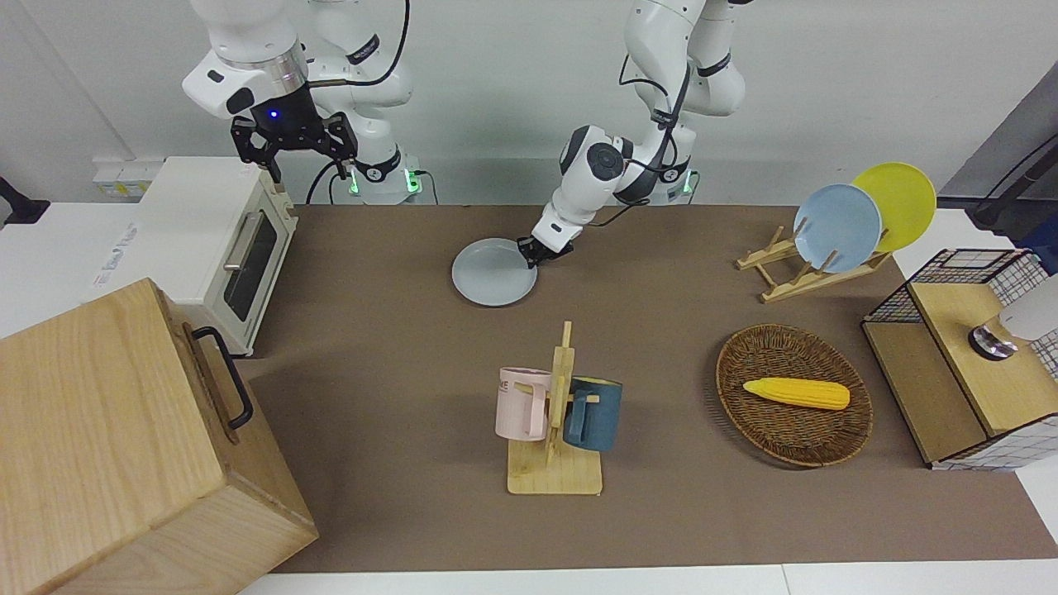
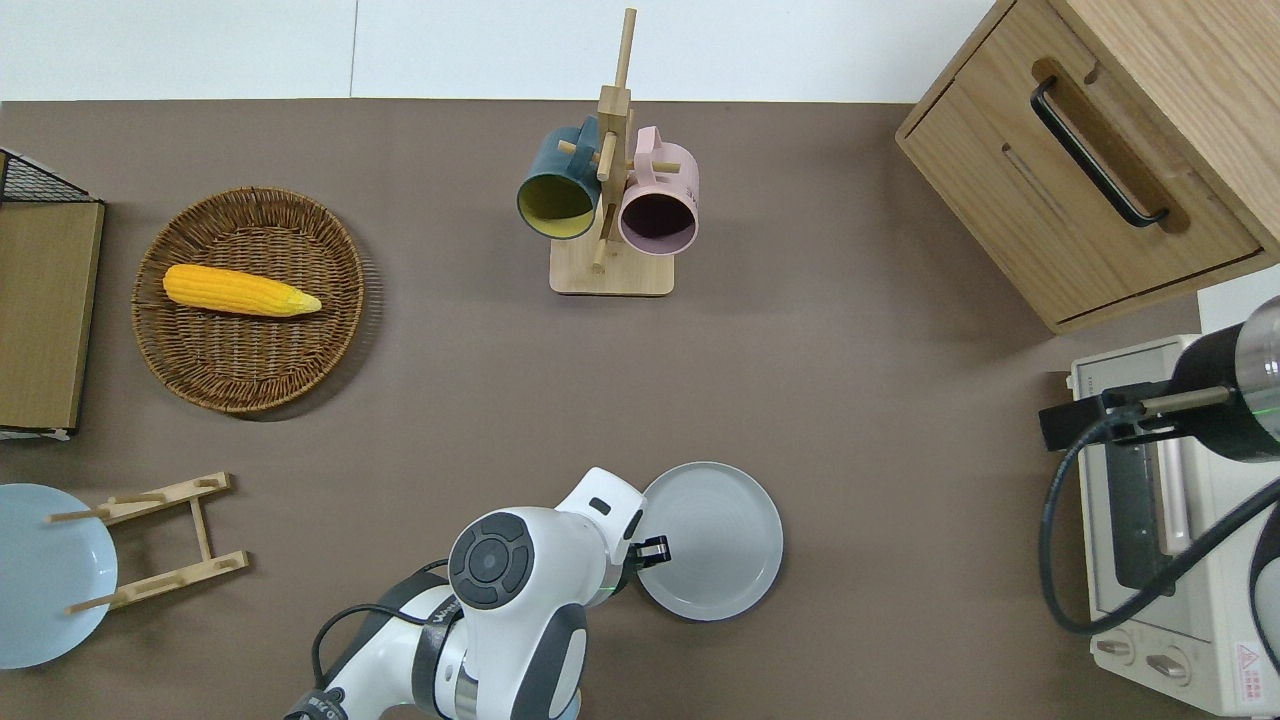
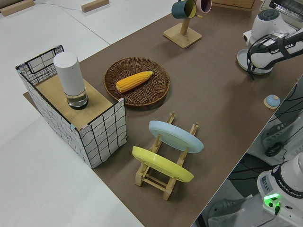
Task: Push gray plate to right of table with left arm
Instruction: 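Push the gray plate with the left gripper toward the toaster oven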
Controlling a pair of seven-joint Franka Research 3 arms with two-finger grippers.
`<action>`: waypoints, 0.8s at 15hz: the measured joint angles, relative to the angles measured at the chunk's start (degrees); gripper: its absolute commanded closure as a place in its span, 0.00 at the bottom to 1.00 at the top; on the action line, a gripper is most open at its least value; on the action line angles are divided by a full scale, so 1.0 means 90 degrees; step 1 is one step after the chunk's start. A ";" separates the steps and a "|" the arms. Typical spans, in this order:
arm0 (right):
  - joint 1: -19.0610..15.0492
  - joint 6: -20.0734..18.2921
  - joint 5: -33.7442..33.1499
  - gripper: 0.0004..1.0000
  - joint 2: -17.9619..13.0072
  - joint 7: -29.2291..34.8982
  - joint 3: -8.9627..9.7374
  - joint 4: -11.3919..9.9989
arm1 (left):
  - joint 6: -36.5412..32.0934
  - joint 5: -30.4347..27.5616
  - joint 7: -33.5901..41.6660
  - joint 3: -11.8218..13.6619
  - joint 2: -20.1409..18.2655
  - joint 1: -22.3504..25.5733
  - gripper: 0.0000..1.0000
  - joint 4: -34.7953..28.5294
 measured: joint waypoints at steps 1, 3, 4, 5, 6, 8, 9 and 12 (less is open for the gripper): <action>0.0000 0.0000 0.0000 0.00 0.0000 0.0000 0.0000 0.0000 | 0.0033 -0.0064 -0.0019 0.0004 0.0059 -0.0063 1.00 0.0057; 0.0000 0.0000 0.0000 0.00 0.0000 0.0000 0.0000 0.0000 | 0.0146 -0.0145 -0.0096 0.0012 0.0193 -0.0207 1.00 0.0176; 0.0000 0.0000 0.0000 0.00 0.0000 0.0000 0.0000 0.0000 | 0.0208 -0.0161 -0.0151 0.0023 0.0254 -0.0268 1.00 0.0236; 0.0000 0.0000 0.0000 0.00 0.0000 0.0000 0.0000 0.0000 | 0.0265 -0.0176 -0.0190 0.0049 0.0310 -0.0329 1.00 0.0292; 0.0000 0.0000 0.0000 0.00 0.0000 0.0000 0.0000 0.0000 | 0.0311 -0.0196 -0.0208 0.0100 0.0361 -0.0393 1.00 0.0347; 0.0000 0.0000 0.0000 0.00 0.0000 0.0000 0.0000 0.0000 | 0.0329 -0.0252 -0.0220 0.0170 0.0424 -0.0469 1.00 0.0423; 0.0000 0.0000 0.0000 0.00 0.0000 0.0000 0.0000 0.0000 | 0.0369 -0.0321 -0.0221 0.0176 0.0477 -0.0489 1.00 0.0475; 0.0000 0.0000 0.0000 0.00 0.0000 0.0000 0.0000 0.0000 | 0.0439 -0.0487 -0.0318 0.0207 0.0688 -0.0633 1.00 0.0718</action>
